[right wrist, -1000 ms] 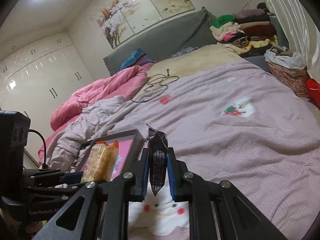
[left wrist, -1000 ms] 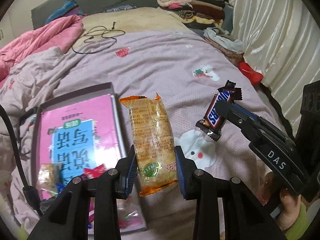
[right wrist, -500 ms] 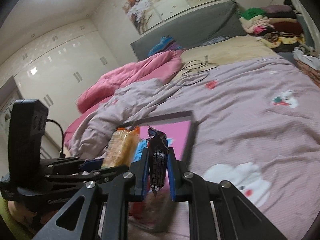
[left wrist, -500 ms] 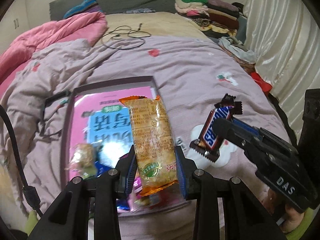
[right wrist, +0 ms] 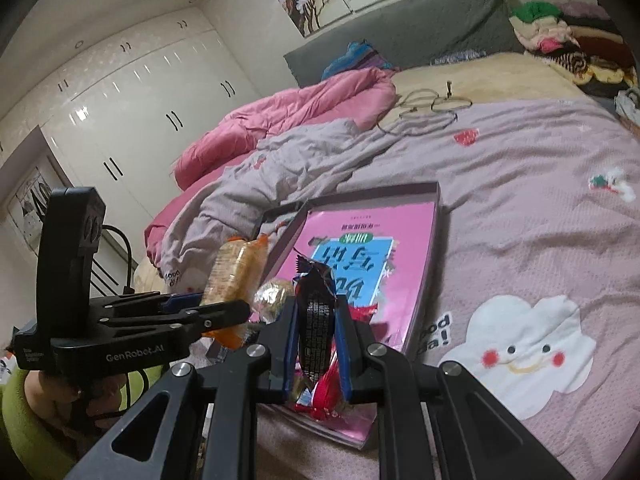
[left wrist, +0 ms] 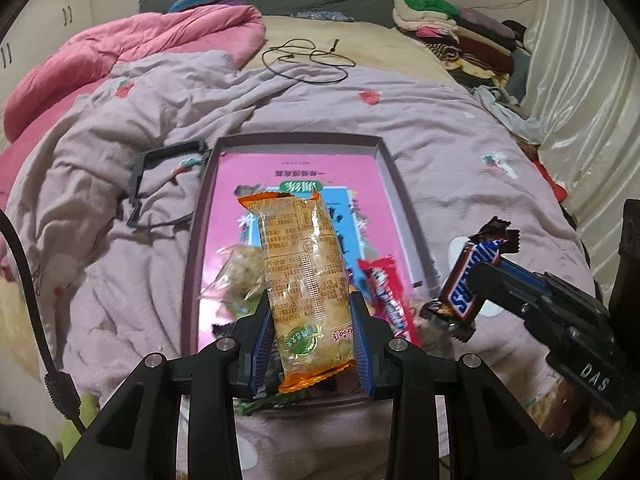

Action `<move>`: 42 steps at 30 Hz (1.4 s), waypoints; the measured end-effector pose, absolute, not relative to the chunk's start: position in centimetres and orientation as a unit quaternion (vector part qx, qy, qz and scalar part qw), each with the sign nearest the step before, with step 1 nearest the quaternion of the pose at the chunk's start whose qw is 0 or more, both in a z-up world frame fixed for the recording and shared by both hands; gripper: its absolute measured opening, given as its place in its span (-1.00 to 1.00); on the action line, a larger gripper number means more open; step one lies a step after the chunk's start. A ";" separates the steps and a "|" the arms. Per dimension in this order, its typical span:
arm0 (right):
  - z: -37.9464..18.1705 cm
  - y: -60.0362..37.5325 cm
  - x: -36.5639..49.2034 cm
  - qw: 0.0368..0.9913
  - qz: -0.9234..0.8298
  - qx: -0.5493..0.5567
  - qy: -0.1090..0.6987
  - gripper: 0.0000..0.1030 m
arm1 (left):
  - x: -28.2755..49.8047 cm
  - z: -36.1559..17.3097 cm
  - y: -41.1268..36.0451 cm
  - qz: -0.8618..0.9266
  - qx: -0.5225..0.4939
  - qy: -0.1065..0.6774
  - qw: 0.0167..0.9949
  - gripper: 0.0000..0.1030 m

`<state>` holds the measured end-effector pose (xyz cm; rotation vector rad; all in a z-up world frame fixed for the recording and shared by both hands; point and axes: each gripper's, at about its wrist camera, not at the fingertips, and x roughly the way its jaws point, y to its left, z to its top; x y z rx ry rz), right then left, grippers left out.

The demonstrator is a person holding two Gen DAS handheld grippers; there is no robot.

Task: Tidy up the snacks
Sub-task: 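Carry the wafer pack with the left tool while the right carries the Snickers over the tray, then lower and release the wafer pack with the left tool while the right releases the Snickers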

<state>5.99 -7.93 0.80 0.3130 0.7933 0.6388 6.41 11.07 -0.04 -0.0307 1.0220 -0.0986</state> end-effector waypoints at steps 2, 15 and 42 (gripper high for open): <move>0.4 -8.0 6.0 0.856 0.308 0.153 0.386 -0.67 | 6.2 -0.4 11.3 -0.044 -0.013 0.492 0.870 -0.29; -2.0 -7.0 6.3 0.817 0.337 0.157 0.441 -0.67 | 6.1 -2.0 10.8 -0.040 0.000 0.505 0.862 -0.29; -3.7 -3.8 5.5 0.819 0.345 0.093 0.450 -0.66 | 6.4 -3.3 10.1 -0.042 0.002 0.519 0.854 -0.29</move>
